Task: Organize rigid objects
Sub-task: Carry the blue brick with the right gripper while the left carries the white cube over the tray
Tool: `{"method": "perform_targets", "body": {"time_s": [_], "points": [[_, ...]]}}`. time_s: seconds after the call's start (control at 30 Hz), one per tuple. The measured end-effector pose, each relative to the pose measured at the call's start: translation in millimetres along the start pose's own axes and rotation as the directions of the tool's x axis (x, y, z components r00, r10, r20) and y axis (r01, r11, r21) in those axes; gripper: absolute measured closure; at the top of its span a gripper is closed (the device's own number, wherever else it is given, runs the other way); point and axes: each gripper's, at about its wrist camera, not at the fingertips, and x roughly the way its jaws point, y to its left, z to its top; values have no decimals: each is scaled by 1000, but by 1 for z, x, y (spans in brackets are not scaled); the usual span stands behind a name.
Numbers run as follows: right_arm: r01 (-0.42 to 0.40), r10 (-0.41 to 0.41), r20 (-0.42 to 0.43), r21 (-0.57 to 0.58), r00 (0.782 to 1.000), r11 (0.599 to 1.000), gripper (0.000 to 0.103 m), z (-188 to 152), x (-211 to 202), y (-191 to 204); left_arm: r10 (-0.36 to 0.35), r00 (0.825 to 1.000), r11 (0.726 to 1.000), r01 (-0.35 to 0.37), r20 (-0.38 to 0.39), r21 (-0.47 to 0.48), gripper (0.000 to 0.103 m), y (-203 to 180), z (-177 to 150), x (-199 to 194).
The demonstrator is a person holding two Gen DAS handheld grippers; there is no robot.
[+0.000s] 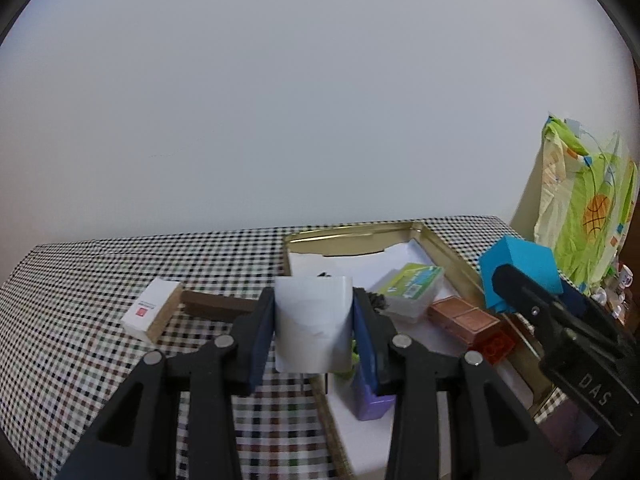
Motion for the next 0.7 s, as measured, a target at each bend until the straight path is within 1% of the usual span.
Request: {"method": "perform_targets", "body": {"time_s": [0.27, 0.3, 0.4, 0.47, 0.53, 0.6, 0.7], "points": [[89, -90, -19, -15, 996, 996, 29, 3, 1, -22, -36, 999, 999, 36, -14, 8, 66, -21, 0, 9], [89, -90, -27, -12, 996, 996, 29, 3, 14, -28, -41, 999, 999, 41, -17, 9, 66, -24, -1, 11], [69, -69, -56, 9, 996, 998, 29, 2, 19, -30, -49, 998, 999, 49, -31, 17, 66, -33, -6, 17], [55, -54, -75, 3, 996, 998, 29, 0, 23, -24, -44, 998, 999, 45, -50, 17, 66, -36, -9, 24], [57, -59, -83, -25, 995, 998, 29, -2, 24, -15, -38, 997, 999, 39, -70, 12, 66, -38, -11, 29], [58, -62, -93, -51, 994, 997, 29, -5, 23, -8, -9, 997, 1000, 11, -77, 24, 66, -41, -12, 32], [67, -73, -102, -67, 992, 996, 29, -5, 38, -16, 15, 997, 999, -12, -76, 38, 66, -43, -12, 32]]}}
